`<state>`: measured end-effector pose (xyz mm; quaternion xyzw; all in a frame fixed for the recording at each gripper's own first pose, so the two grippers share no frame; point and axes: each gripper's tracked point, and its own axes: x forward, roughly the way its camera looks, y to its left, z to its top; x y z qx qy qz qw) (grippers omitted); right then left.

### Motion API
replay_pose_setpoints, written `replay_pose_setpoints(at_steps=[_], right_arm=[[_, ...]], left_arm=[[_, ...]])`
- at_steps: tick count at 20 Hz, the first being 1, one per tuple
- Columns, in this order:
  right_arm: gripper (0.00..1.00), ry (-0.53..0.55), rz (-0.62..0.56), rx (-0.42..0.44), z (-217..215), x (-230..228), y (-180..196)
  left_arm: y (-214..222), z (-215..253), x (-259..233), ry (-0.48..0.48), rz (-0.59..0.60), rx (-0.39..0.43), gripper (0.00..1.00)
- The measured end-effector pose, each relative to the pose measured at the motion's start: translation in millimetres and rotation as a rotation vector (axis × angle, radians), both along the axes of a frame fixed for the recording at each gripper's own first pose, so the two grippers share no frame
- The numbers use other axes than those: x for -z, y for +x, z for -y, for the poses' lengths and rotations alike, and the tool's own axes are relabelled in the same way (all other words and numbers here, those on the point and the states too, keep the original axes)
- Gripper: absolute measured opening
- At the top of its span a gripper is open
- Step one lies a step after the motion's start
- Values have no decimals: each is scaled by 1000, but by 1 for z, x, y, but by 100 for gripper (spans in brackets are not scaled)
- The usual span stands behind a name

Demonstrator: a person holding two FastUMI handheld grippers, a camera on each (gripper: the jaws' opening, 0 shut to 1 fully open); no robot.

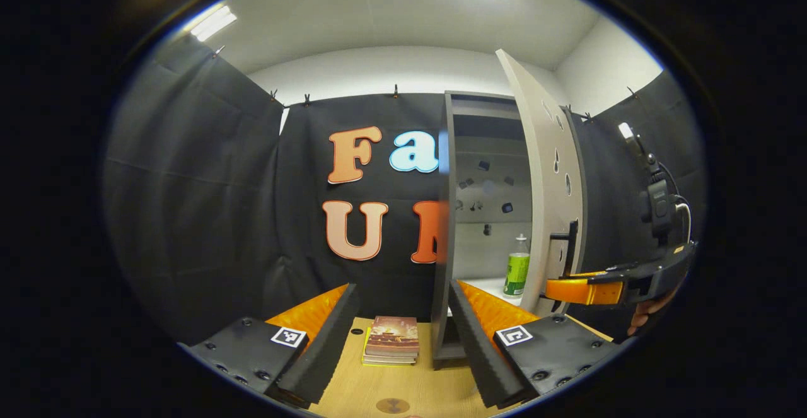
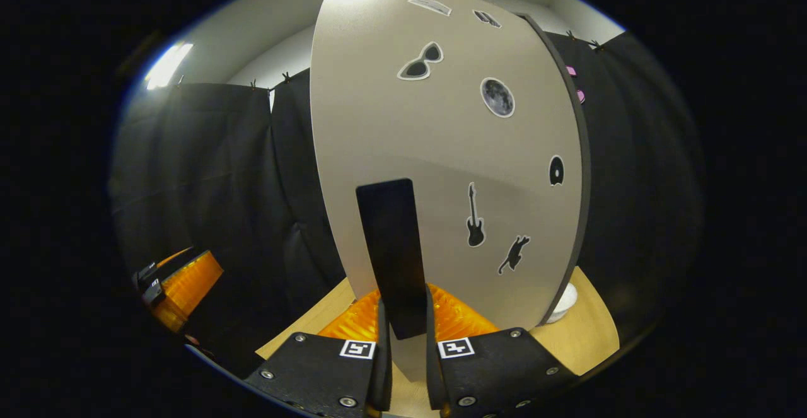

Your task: Open the cabinet door with the right hand, grasp the bottle in the cabinet with the left hand and place it on the coaster, then close the cabinet door with the right hand.

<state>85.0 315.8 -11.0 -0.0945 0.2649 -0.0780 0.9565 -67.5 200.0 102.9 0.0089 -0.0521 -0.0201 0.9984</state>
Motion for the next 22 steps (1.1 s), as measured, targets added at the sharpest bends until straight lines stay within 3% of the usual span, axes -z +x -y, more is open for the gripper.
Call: replay_pose_setpoints(at_steps=[6,7,8,11,16,22], right_arm=[[22,-13,39,49,32,-34,-51],[22,-16,48,55,37,-38,-58],[22,-13,69,69,43,-43,-62],[21,-13,107,107,60,-54,-81],[18,5,113,136,82,-67,-95],[17,-1,210,179,101,-94,-103]], left_arm=[[-11,54,-15,-2,11,53,91],[-11,61,-14,-12,7,60,96],[-11,68,-12,-29,-3,67,91],[-11,82,-9,-65,-32,74,91],[-13,112,-21,-24,-15,89,93],[-4,157,-33,-4,-35,137,90]])
